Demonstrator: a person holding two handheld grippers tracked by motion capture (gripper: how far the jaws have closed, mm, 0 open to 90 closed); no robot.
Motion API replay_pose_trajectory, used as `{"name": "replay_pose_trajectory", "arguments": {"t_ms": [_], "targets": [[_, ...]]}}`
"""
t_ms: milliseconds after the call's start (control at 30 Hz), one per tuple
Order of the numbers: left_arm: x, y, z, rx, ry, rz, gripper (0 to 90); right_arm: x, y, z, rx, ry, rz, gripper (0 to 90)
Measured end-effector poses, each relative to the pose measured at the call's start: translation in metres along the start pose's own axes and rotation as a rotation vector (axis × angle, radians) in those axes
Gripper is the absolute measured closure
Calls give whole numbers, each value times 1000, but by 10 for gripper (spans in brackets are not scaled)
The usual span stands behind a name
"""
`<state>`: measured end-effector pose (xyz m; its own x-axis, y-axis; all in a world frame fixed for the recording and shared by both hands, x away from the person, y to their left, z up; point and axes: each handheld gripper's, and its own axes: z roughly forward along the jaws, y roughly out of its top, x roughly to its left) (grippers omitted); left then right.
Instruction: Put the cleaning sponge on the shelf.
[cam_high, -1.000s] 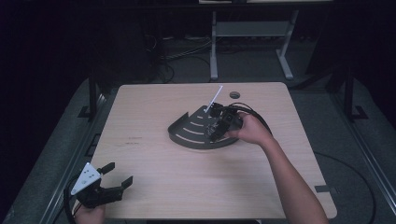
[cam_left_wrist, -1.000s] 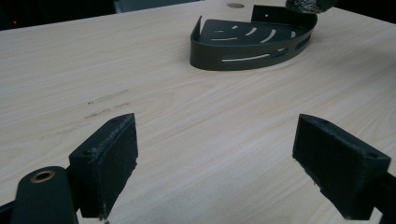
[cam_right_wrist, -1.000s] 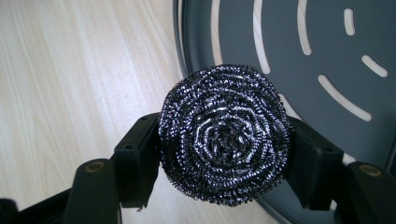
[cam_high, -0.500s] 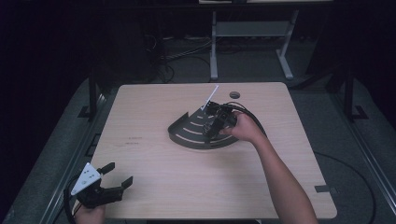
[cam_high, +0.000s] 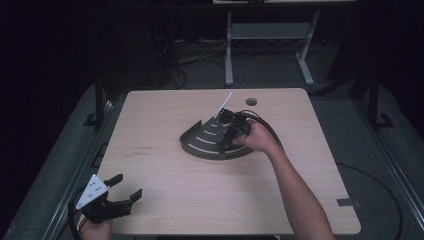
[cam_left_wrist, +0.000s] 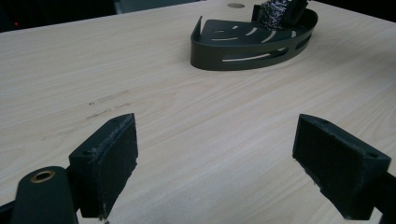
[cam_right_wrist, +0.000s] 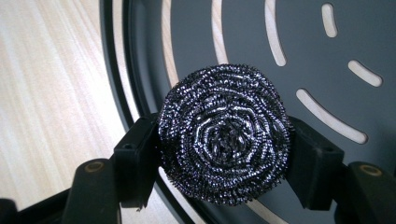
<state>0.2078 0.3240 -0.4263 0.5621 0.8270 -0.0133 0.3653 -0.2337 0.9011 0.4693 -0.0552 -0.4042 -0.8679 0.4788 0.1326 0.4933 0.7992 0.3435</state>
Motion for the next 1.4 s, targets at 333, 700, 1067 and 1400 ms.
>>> {"name": "replay_pose_trajectory", "arguments": {"t_ms": [333,700,1067,1400], "targets": [[0,0,1,5,-4,2,134,-7,-6,11,2,-16,42,333],[0,1,2,7,-3,6,134,-8,-5,16,-2,-17,55,331],[-1,1,2,5,-6,5,134,-10,-4,23,2,-26,76,330],[-1,1,2,6,-4,6,134,-12,-6,27,11,-30,82,326]]}}
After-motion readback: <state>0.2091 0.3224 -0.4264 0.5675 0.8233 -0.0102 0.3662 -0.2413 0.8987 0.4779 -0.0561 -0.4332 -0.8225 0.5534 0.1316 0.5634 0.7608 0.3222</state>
